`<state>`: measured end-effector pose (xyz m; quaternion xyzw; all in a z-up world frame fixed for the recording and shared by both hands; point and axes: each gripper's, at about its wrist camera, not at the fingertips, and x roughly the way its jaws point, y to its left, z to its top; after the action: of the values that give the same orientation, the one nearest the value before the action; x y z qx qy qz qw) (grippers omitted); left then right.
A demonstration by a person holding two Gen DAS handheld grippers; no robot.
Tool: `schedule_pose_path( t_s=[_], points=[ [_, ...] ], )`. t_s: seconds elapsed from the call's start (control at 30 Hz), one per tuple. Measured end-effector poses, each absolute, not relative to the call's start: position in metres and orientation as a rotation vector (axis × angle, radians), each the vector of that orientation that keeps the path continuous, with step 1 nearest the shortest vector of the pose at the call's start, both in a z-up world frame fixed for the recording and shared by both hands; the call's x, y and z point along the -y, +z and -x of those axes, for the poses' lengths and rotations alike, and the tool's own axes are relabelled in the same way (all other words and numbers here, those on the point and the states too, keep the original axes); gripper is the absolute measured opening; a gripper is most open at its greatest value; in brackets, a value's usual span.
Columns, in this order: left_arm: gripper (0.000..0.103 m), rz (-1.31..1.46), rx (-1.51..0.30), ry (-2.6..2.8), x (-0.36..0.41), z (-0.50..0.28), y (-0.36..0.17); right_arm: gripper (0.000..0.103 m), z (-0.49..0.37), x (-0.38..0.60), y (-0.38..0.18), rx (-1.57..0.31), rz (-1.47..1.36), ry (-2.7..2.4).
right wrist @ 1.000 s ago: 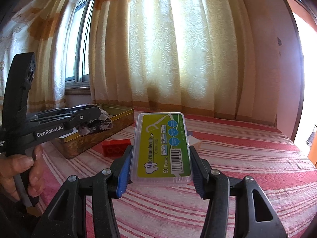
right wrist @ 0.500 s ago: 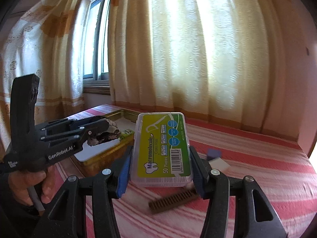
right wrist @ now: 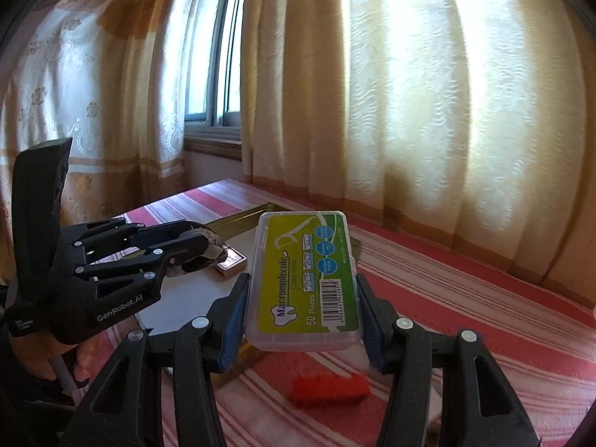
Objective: Organize rigid objects
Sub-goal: 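Release the floss box into the tray with the right gripper while the left gripper drops the pouch there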
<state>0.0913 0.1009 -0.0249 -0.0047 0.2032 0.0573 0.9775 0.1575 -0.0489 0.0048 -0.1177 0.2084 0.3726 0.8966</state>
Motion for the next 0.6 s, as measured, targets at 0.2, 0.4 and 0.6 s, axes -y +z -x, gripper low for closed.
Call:
schedule_pose_path(
  t_s=[0.2, 0.4, 0.6],
  points=[
    [0.022, 0.033, -0.490, 0.137, -0.129, -0.102, -0.034, 0.056, -0.178, 0.011, -0.008, -0.511, 0.248, 0.803],
    [0.022, 0.059, -0.560, 0.150, -0.148, -0.114, -0.042, 0.056, -0.193, -0.015, -0.023, -0.585, 0.253, 0.815],
    [0.022, 0.081, -0.615, 0.151, -0.159, -0.125, -0.050, 0.056, -0.201, -0.034, -0.039, -0.633, 0.283, 0.816]
  ],
)
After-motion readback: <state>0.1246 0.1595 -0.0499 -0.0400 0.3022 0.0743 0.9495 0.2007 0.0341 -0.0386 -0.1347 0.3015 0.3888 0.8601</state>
